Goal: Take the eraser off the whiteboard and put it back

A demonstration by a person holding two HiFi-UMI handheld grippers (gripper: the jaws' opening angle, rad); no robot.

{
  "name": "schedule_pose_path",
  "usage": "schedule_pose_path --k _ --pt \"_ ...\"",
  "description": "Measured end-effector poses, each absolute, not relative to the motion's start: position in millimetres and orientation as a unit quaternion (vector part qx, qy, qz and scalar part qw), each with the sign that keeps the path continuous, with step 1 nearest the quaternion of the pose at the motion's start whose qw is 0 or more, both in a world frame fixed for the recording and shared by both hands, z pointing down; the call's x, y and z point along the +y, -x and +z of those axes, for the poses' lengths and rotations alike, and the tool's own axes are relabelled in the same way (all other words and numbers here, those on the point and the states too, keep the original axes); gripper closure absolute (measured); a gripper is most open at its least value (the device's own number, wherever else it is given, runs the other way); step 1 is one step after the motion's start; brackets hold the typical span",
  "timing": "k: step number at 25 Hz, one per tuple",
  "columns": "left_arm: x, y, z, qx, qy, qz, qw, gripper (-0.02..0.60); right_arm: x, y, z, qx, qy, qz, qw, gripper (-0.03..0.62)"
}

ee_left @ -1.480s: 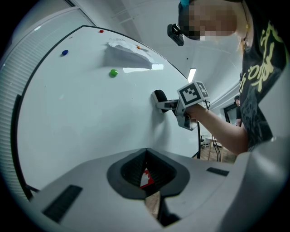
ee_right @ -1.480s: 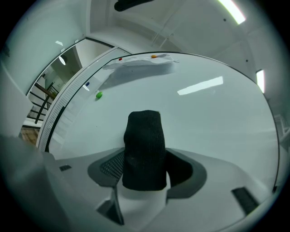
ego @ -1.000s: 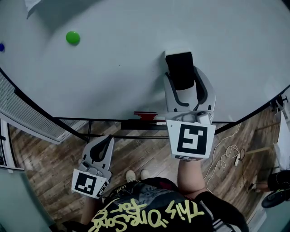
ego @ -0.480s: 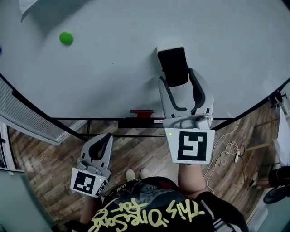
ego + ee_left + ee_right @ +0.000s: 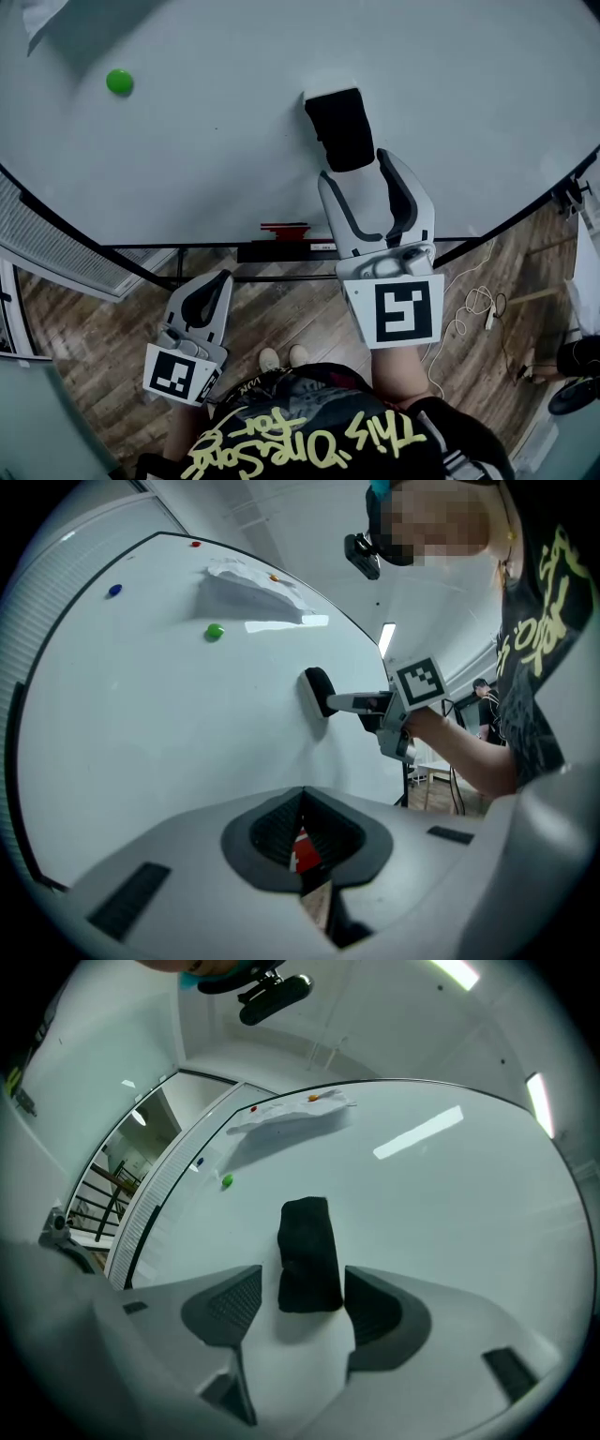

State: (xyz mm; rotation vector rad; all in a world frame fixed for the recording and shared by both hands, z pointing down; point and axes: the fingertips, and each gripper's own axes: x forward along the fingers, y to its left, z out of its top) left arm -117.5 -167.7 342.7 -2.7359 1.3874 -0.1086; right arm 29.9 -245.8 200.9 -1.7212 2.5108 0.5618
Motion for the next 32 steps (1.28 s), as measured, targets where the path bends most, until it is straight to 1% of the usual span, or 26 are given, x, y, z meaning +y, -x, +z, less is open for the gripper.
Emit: schedule_pose_path --k 9,17,32 --pt "-167.5 108.1 337.3 0.444 0.894 -0.034 0.044 0.574 -237.3 -34.5 217.8 0.823 0.543 0.168 0.018 0.332" --pt "-170.0 103.7 336.5 0.443 0.895 -0.032 0.044 0.575 -233.7 -34.3 238.7 0.848 0.514 0.126 0.024 0.332" --pt "-175.3 101.5 333.3 0.442 0.895 -0.029 0.048 0.575 -227.0 -25.4 271.4 0.866 0.487 0.114 -0.003 0.332"
